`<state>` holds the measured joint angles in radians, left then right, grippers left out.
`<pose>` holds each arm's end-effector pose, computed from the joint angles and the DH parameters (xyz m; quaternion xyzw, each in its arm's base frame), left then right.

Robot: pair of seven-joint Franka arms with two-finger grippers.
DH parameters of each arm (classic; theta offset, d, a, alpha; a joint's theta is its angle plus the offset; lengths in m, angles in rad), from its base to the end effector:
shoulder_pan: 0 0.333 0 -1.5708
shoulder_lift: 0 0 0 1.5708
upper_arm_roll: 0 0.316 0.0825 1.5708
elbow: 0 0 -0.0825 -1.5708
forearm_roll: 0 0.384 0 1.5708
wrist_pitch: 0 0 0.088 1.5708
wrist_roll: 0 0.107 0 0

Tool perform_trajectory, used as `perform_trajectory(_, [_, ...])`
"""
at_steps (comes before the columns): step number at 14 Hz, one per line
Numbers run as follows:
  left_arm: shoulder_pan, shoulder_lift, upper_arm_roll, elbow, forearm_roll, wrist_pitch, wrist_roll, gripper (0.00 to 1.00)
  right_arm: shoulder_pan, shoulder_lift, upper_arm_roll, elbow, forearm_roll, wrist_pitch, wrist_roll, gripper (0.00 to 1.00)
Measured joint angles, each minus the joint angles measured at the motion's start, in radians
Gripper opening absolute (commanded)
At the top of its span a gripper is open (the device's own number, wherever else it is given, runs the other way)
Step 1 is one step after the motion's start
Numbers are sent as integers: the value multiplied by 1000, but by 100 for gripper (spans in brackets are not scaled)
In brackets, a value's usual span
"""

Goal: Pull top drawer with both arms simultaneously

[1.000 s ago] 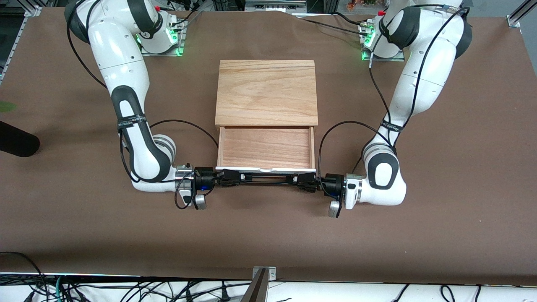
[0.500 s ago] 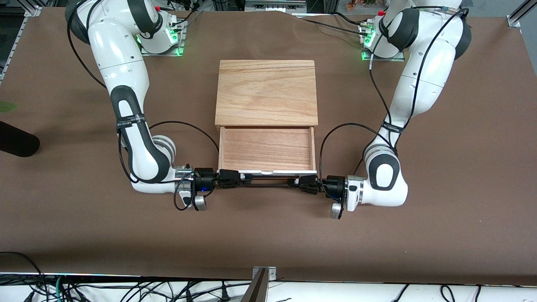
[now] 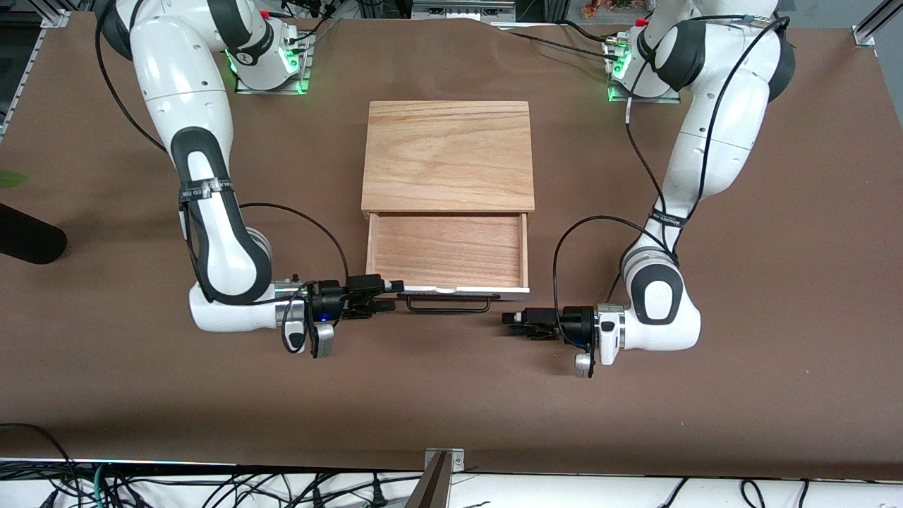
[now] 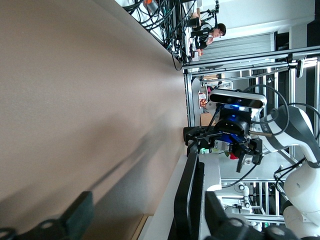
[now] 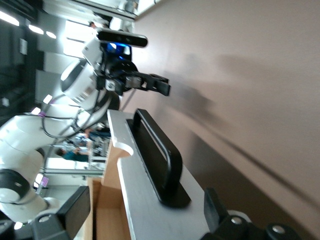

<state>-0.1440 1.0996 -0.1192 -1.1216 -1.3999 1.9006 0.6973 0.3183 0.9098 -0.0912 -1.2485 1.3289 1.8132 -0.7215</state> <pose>0.7288 -0.2382 0.1656 0.7806 -0.0471 0.0175 0.6230 0.7025 0.2647 0.2356 -0.8205 -0.1529 0.0000 0.5507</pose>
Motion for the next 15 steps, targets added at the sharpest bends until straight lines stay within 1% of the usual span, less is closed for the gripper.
perform_trajectory(1, [1, -2, 0, 8, 14, 0, -17, 100, 0, -11, -9, 4, -52, 0, 2, 100])
perform_trajectory(2, [3, -6, 0, 20, 58, 0, -43, 100, 0, -20, -16, 8, -97, 0, 3, 100])
perform_trajectory(4, [17, -31, 0, 47, 198, -19, -118, 100, 0, -46, -28, 12, -201, -1, 19, 100])
perform_trajectory(6, [42, -89, 0, 64, 366, -76, -179, 100, -1, -80, -38, 18, -328, -2, 56, 100])
perform_trajectory(9, [79, -216, 15, 71, 658, -174, -213, 100, -1, -159, -47, 23, -564, -32, 134, 100])
perform_trajectory(11, [93, -292, 31, 71, 868, -220, -214, 100, -2, -221, -63, 26, -765, -78, 169, 100])
perform_trajectory(12, [96, -327, 34, 71, 966, -231, -213, 100, -2, -255, -69, 27, -861, -124, 176, 100])
perform_trajectory(13, [96, -360, 35, 71, 1051, -234, -214, 100, -3, -286, -74, 27, -941, -174, 183, 100])
perform_trajectory(15, [96, -418, 37, 70, 1177, -241, -214, 100, -2, -337, -97, 26, -1055, -217, 200, 100])
